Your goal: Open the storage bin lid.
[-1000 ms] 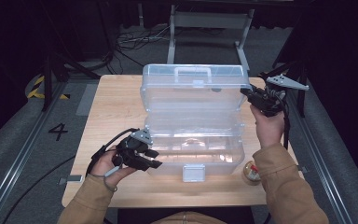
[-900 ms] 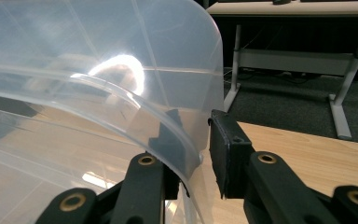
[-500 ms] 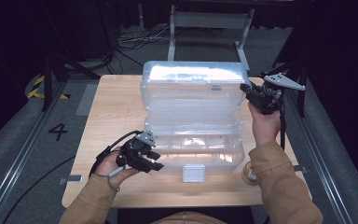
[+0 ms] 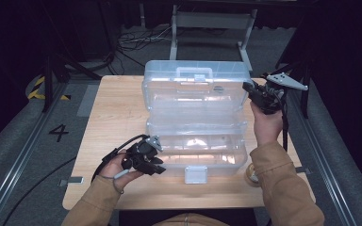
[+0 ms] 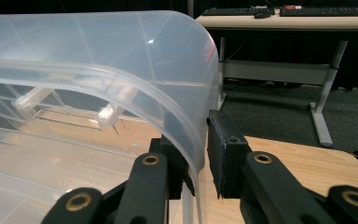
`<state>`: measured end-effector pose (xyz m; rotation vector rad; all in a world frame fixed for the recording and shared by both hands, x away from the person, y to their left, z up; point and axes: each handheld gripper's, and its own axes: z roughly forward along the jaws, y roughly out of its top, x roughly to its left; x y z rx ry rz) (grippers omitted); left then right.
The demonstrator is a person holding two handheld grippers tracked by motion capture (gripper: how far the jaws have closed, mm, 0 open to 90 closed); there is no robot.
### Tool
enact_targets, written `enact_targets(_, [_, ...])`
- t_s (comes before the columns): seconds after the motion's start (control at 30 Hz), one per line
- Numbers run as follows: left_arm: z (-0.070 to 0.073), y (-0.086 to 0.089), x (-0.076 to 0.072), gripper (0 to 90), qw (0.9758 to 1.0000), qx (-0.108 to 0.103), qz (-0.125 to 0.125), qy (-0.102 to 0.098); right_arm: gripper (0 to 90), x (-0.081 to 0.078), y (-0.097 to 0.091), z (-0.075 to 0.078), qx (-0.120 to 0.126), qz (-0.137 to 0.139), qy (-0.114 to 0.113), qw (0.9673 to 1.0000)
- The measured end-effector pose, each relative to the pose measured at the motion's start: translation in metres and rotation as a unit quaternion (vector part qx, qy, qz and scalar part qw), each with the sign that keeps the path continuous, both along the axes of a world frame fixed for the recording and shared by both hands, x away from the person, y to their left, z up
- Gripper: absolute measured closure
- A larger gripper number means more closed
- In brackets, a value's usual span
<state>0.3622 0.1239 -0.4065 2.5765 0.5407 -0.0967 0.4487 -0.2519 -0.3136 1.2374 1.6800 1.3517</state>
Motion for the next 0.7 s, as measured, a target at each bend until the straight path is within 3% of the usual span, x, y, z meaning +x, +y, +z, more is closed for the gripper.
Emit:
enact_targets(0.1, [-0.0032, -0.0028, 0.0003, 74.0, 0.9999, 0.008, -0.005, 0.007, 77.2, -0.0002, 0.0004, 0.0, 0.0, -0.001, -0.002, 1.0])
enact_targets(0.33, [-0.0053, -0.0064, -0.0011, 75.6, 0.9999, 0.011, 0.002, 0.009, 78.5, -0.0018, 0.001, 0.0016, 0.003, -0.007, -0.011, 0.9999])
enact_targets(0.37, [-0.005, -0.0064, -0.0012, 75.6, 0.9999, 0.015, 0.0, 0.007, 79.0, -0.0025, 0.0014, 0.0021, 0.001, -0.01, -0.016, 0.9998])
enact_targets(0.43, [-0.0049, -0.0064, -0.0014, 75.7, 0.9998, 0.017, -0.001, 0.006, 79.2, -0.0038, 0.0057, 0.0044, -0.027, -0.021, -0.026, 0.9991])
enact_targets(0.53, [-0.0053, -0.0061, -0.0019, 75.8, 0.9999, 0.014, 0.001, 0.004, 80.7, -0.0027, 0.0089, 0.0053, -0.042, -0.034, -0.03, 0.9981])
enact_targets(0.67, [-0.006, -0.0053, -0.0022, 76.0, 1.0, 0.006, 0.0, 0.002, 81.0, -0.0012, 0.0088, 0.0046, -0.042, -0.036, -0.032, 0.998])
enact_targets(0.7, [-0.0066, -0.004, -0.002, 76.0, 1.0, -0.004, 0.0, 0.003, 81.0, -0.0007, 0.0087, 0.0043, -0.041, -0.036, -0.032, 0.998])
